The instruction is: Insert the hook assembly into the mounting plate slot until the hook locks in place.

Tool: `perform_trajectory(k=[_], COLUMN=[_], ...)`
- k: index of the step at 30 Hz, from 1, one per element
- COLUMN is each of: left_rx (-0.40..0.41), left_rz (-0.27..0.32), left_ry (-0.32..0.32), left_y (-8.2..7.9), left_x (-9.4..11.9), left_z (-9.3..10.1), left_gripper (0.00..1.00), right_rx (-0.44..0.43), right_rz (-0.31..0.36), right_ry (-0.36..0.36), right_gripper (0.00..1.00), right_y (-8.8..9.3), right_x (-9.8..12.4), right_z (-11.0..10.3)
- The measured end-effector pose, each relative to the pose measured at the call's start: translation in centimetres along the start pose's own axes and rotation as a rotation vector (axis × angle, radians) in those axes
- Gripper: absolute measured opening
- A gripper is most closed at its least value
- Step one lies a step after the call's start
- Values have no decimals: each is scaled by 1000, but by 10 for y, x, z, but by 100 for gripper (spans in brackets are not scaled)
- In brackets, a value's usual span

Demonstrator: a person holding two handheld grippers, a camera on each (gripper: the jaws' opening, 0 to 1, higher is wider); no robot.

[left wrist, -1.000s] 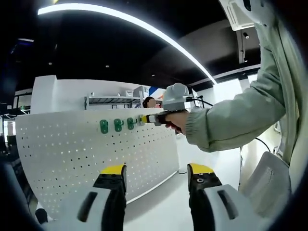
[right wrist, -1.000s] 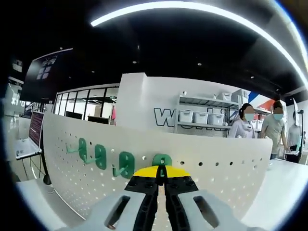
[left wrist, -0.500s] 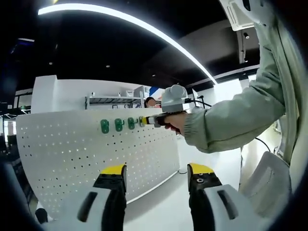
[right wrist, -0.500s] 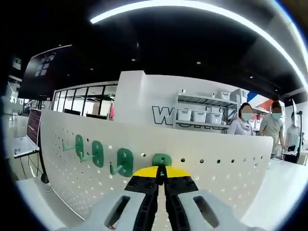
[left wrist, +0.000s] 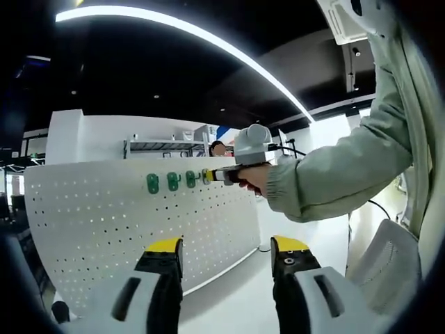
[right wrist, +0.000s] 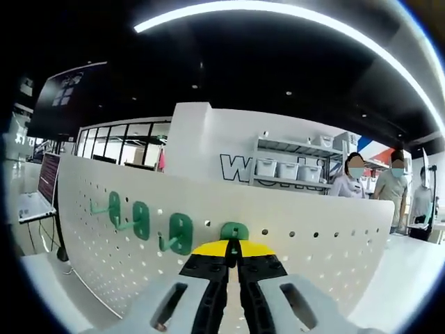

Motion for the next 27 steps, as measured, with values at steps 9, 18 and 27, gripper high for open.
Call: perform_trajectory(k=[9, 18, 27], left_rx=[-1, -4, -3], left_rz=[3, 6, 8], left_ry=[-2, -4, -5], left_y=[-1, -3, -4], left_x=[0, 1, 2], left_z=[0, -1, 0], left_gripper=[53, 53, 53], right_rx=[0, 2, -41], right_rz=[15, 16, 14], right_ry=[-5, -2, -3], right_gripper=[7, 9, 19], right_y=[-2, -2, 0], right_x=[0, 0, 10], right_z=[0, 2, 2])
Point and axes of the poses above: the point that each gripper's makers call its tool centre point, and the gripper's own axes: x roughly backward along the fingers, z roughly to its right, y roughly out of its underside, the point moved 3 cm from there along x, roughly backward along the fingers, and after that the axes turned 13 degrees about -x, right-handed, at the moved point
